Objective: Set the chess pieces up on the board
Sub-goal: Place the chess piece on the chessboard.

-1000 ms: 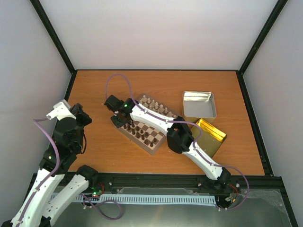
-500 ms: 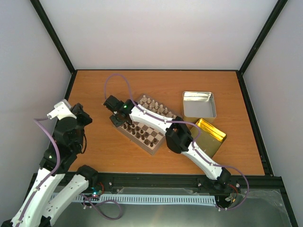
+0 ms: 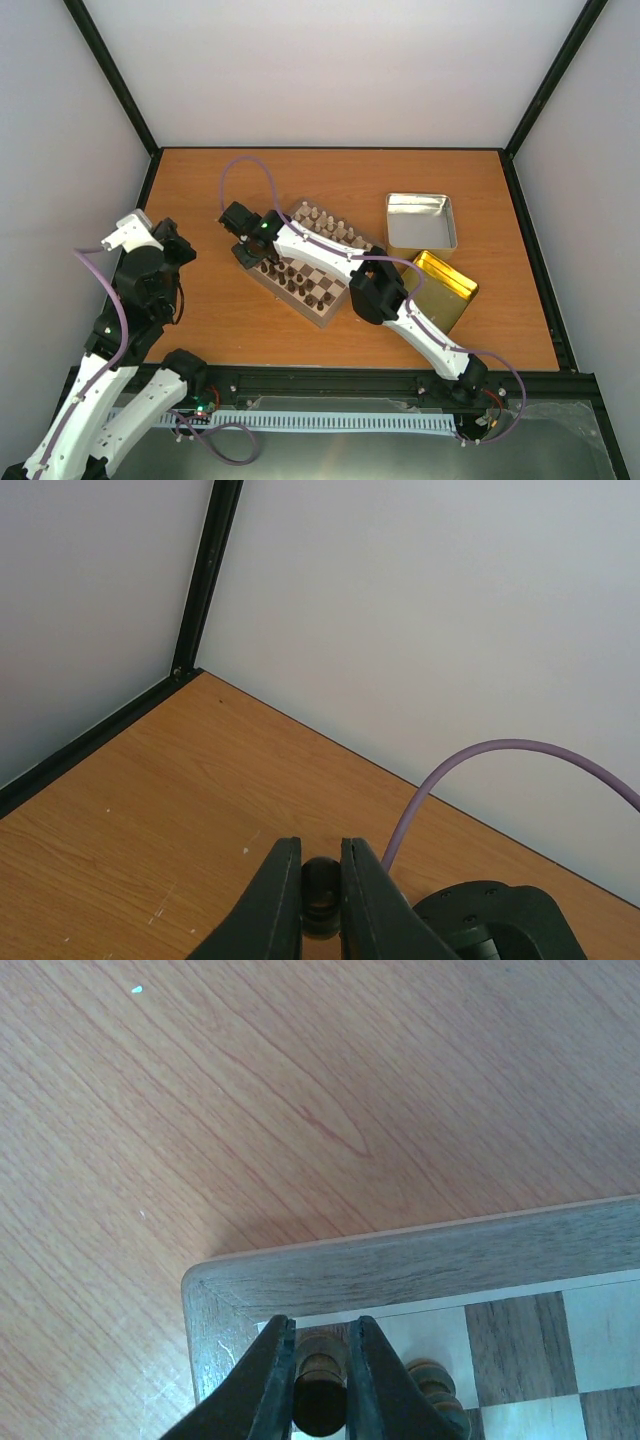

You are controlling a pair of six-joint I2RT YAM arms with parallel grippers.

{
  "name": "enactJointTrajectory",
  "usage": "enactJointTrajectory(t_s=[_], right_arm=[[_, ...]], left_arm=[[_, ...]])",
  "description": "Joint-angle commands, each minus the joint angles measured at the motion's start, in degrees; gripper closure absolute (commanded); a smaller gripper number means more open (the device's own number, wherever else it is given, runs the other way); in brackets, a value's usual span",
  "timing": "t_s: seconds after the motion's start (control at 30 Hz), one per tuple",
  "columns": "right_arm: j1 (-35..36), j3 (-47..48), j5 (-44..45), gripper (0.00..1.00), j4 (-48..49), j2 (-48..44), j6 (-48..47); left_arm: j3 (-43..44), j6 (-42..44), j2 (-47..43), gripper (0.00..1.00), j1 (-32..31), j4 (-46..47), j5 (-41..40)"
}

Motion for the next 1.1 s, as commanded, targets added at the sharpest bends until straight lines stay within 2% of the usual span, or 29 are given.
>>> enactJointTrajectory(t_s=[0.0,0.3,0.47,0.53,0.67,0.77,0.9,1.07], right_arm=[[-0.12,-0.23,-0.56,0.88,-2.23,-1.27,0.0],[-0.12,-0.45,-0.63,0.79,-1.55,-2.55,0.75],[-0.12,-0.49,-0.9,0.76,-0.55,-6.59,1.34],[-0.12,-0.86,-1.05,0.71,0.01,-8.43,1.72],[-0.33,-3.81,-0.18,0.68,1.47,-13.34,3.57],[-1.12,-13.38,1.6,0.67,5.36,-19.62,6.07],[-2.25,-31.71,7.51,0.66,12.92,-31.73,10.12],[-6.3,-51.44,9.93,0.64,19.28,-45.73,17.04]], left_arm=[[-0.05,-0.87,0.18,0.95,-0.11,0.33,0.19],[0.2,-0.74,0.19,0.96,-0.16,0.14,0.61],[0.39,-0.48,0.41,0.95,-0.17,0.69,1.85],[0.39,-0.12,0.67,0.95,-0.14,1.02,2.51],[0.64,2.87,2.5,0.94,-0.17,3.13,7.43],[1.19,6.49,5.08,0.99,-0.17,4.66,15.34],[1.38,10.48,7.8,0.99,-0.17,7.82,26.76],[0.97,12.15,12.91,0.99,-0.34,12.47,42.08]])
